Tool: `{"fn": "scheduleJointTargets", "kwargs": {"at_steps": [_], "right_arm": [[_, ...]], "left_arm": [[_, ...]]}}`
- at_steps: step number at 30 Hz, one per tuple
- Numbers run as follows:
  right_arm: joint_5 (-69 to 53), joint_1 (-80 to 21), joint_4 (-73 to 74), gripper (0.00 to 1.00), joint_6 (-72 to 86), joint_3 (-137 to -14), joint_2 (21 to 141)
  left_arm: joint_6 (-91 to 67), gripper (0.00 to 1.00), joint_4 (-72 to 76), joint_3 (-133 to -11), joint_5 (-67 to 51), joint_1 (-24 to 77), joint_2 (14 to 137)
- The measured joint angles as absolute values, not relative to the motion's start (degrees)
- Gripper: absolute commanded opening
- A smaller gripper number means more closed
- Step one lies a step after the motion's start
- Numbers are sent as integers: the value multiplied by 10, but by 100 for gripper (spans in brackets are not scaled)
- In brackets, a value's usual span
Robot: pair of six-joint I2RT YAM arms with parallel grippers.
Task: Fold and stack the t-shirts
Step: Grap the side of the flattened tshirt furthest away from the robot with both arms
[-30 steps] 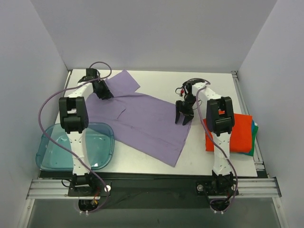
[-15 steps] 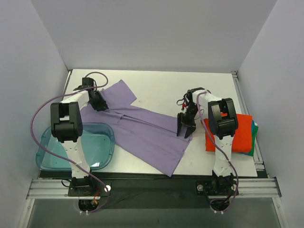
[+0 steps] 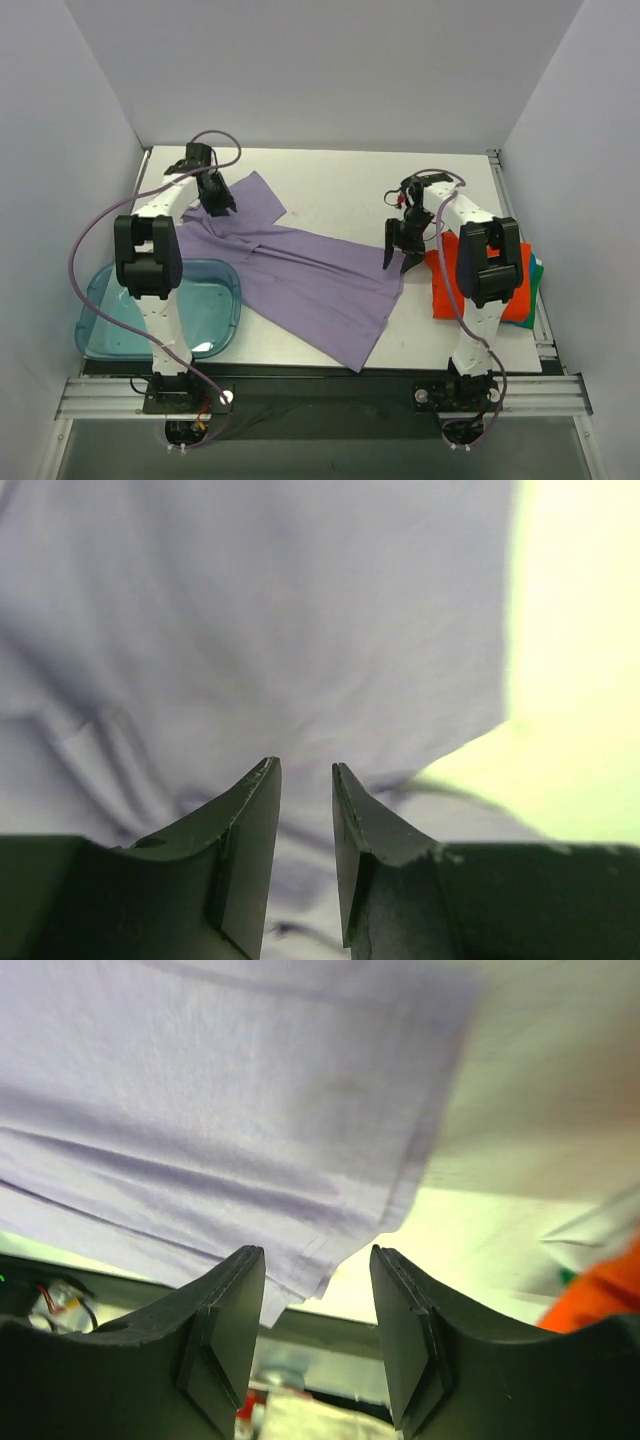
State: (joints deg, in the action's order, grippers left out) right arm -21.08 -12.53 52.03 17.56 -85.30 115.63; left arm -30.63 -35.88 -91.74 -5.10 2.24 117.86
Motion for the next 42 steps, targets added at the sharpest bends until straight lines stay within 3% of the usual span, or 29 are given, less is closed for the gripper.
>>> {"fn": "scheduleJointTargets", "kwargs": {"at_steps": [12, 22, 32, 42], "right_arm": [[-152, -69, 459, 43, 177, -902, 1169], [-151, -56, 411, 40, 178, -933, 1234], [-155, -56, 414, 31, 191, -940, 1246], [-154, -56, 428, 32, 202, -940, 1247]], "left_arm": [[-310, 34, -362, -1237, -63, 44, 1326], [-324, 39, -270, -1267, -76, 59, 1416], [-306, 45, -187, -1332, -77, 60, 1471], [-280, 47, -174, -1353, -34, 60, 1518]]}}
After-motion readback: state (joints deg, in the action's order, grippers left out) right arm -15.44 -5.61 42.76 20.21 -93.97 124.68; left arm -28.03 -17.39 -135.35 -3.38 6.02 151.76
